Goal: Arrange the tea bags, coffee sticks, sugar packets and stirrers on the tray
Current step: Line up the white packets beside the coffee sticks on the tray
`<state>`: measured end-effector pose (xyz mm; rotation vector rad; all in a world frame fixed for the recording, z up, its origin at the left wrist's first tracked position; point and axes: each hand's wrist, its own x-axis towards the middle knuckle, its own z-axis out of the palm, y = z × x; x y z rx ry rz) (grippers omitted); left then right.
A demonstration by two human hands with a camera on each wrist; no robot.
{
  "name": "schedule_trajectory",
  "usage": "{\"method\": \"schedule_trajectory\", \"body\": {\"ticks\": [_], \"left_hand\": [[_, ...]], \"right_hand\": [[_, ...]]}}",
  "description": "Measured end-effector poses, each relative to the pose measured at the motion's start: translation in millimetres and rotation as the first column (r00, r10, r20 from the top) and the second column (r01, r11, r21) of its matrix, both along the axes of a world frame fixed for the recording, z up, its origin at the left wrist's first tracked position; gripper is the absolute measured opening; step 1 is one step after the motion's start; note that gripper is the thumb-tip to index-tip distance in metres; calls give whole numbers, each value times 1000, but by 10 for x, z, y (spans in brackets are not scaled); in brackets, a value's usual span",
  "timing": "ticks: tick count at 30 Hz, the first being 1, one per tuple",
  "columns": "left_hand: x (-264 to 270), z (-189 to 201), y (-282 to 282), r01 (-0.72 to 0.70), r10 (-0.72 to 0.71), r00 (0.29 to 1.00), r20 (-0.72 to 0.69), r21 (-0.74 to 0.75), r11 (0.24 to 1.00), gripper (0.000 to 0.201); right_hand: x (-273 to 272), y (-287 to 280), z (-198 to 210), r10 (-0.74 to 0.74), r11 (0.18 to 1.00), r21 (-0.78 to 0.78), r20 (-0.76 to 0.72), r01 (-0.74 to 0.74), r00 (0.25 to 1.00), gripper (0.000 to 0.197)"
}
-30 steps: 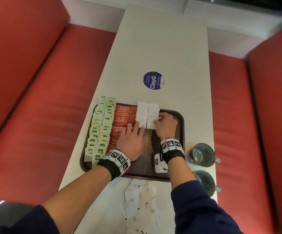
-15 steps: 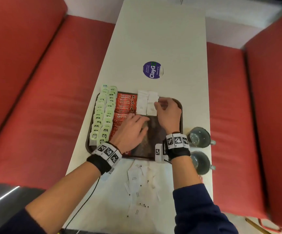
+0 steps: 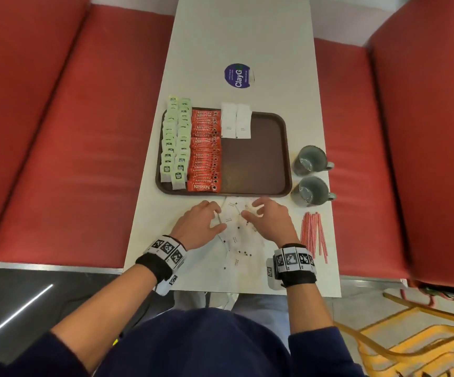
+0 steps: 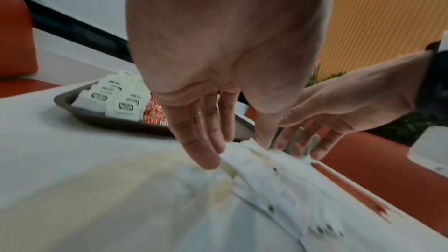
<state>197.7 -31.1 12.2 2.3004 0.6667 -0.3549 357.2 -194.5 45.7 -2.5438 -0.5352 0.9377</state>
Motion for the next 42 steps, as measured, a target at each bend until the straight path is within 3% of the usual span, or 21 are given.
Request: {"method": "schedule_trajectory", "body": {"ticks": [5,8,13,25,34,39,42], "left_hand": [[32,-273,-214,-120,120,993,12,-34,992,71],[156,-343,-310,-190,191,981,12,-50,980,70],[268,-388,-467,-259,258,966,-25,-72,963,55],[184,-244,-421,-342,351,936,18,-191,920,40],[11,25,-290,-305,349,930,114,-290,907,27],[-44,99,-234,-394,470,882,30,-500,771,28],[-24,142,-224,-443,583,812,-41,-692,569,32]], "right_hand": [[-382,-313,-290,-102,987,-133,-99,88,990,100],[-610,-271,-442,-197,979,-71,-67,192,978,106],[-769,-101,-582,-304,951,34,-54,306,951,82],[-680,-244,-485,-259,943,207,-41,262,965,35],[-434,-495,-267,-334,911,256,-6,324,943,32],[-391,-563,-108,-396,825,412,-67,386,916,24],[-374,-556,139,-384,713,542,-230,446,894,24]]}}
